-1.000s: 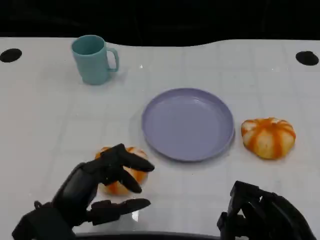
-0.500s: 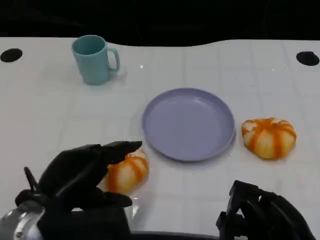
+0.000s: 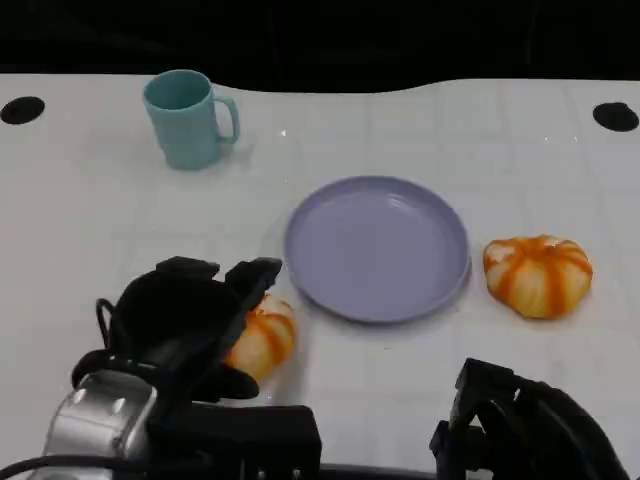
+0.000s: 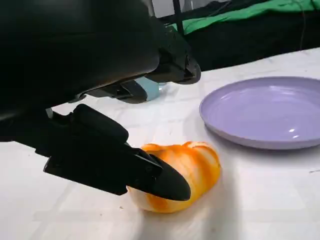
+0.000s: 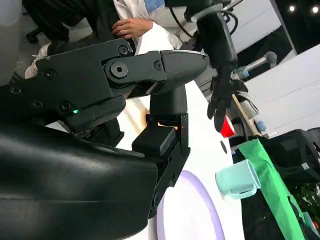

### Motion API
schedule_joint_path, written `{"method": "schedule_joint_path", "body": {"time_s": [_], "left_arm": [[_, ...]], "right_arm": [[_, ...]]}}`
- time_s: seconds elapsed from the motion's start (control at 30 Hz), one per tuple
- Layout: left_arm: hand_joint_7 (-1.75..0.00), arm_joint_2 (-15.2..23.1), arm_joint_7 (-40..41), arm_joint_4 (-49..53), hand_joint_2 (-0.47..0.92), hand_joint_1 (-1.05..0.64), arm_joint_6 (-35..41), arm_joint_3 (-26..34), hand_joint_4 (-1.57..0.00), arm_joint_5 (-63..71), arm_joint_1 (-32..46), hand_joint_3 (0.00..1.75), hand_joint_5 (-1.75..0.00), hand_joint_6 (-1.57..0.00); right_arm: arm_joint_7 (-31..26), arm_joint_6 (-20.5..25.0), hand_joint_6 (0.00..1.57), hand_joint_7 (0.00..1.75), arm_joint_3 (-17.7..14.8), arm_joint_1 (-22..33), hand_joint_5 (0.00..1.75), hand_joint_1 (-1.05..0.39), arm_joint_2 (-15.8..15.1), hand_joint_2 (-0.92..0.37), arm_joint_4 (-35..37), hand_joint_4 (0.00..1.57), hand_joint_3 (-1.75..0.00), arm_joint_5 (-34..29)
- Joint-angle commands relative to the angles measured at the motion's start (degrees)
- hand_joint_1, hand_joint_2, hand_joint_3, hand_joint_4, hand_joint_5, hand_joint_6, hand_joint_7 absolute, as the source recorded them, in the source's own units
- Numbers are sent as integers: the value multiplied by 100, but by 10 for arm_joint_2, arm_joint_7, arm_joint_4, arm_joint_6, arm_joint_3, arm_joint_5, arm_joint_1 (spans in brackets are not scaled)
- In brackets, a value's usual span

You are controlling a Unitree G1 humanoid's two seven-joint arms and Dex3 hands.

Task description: Grasp the bread from the table and place it into the plate.

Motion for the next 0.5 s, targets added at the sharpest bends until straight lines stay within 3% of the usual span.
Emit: {"method": "schedule_joint_path", "body": {"time_s": [0.03, 0.5], "left_arm": [[-1, -3, -18, 33, 89, -73, 27, -17, -31, 13, -25, 0, -10, -27], [0, -26, 8, 182, 88, -72, 66, -60, -42, 6, -104, 0, -9, -31]], "right_arm": [[-2, 1, 74, 139, -5, 5, 162, -70, -5, -92, -8, 83, -24, 6], [0, 1, 74, 140, -5, 7, 161, -70, -8, -92, -9, 84, -24, 6]]}}
